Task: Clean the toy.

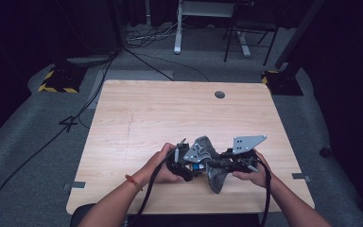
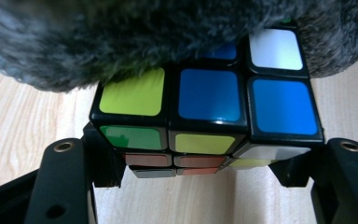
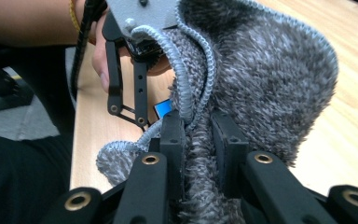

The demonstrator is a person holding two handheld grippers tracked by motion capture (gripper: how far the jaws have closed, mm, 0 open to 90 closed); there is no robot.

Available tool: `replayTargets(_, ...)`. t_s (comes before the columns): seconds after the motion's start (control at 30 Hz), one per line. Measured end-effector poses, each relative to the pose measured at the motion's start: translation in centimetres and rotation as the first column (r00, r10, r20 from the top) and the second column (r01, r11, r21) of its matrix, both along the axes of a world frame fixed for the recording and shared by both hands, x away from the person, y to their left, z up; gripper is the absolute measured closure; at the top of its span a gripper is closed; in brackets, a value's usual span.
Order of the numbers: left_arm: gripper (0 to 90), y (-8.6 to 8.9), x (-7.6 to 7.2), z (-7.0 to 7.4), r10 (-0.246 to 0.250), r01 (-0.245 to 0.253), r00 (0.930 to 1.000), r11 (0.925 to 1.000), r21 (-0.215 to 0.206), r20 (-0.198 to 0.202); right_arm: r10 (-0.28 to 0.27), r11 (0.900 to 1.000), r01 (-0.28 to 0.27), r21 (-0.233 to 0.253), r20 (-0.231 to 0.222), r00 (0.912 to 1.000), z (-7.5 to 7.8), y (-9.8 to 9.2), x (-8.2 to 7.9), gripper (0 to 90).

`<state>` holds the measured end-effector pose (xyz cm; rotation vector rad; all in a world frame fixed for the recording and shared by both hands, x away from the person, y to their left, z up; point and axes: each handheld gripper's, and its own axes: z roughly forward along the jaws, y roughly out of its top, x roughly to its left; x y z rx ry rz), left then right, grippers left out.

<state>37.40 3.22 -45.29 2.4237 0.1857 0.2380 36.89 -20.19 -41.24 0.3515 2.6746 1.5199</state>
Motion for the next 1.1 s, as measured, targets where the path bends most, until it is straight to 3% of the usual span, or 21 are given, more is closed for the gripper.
replayTargets(0.07, 33.2, 0.0, -0.2, 0.0, 0.007, -0.007, 0.9998, 0.9999, 0.013, 0.019, 0.007, 1.000, -0.007, -0.002, -0.026, 0.9996, -0.2, 0.2, 0.3, 76.7)
replayTargets(0.2, 33.1, 0.2, -0.2, -0.3, 0.017, -0.017, 0.9997, 0.9997, 0.015, 0.021, -0.033, 0.999, 0.033, -0.014, -0.023, 0.9992, -0.5, 0.9, 0.4, 76.1)
replayTargets(0.43, 33.4, 0.7, -0.1, -0.6, 0.036, -0.037, 0.9987, 0.9985, 0.041, 0.036, -0.129, 0.985, 0.134, -0.112, 0.055, 0.9901, -1.3, 1.7, 0.5, 76.3)
replayTargets(0.6, 33.7, 0.8, -0.5, -0.4, 0.024, -0.026, 0.9987, 0.9987, 0.045, 0.045, -0.153, 0.981, 0.157, -0.117, 0.046, 0.9872, -1.7, 0.9, 0.8, 76.6)
replayTargets(0.73, 33.7, 0.5, -0.7, -0.4, 0.026, -0.030, 0.9976, 0.9974, 0.065, 0.064, -0.135, 0.981, 0.140, -0.135, 0.050, 0.9897, -1.7, 0.4, 0.4, 77.0)
replayTargets(0.83, 33.7, -0.2, -0.8, -0.4, 0.025, -0.033, 0.9951, 0.9956, 0.088, 0.096, -0.078, 0.991, 0.080, -0.106, 0.027, 0.9966, -1.2, 0.9, -0.2, 77.0)
replayTargets(0.97, 33.8, -0.6, -1.0, -0.4, 0.026, -0.034, 0.9949, 0.9959, 0.084, 0.097, -0.015, 0.997, 0.014, -0.079, -0.012, 0.9998, -0.6, 2.1, -0.7, 77.0)
replayTargets(1.1, 33.8, -0.3, -0.8, -0.3, 0.035, -0.042, 0.9946, 0.9966, 0.070, 0.098, -0.026, 0.997, 0.025, -0.076, -0.011, 0.9996, -0.6, 2.4, -0.7, 77.0)
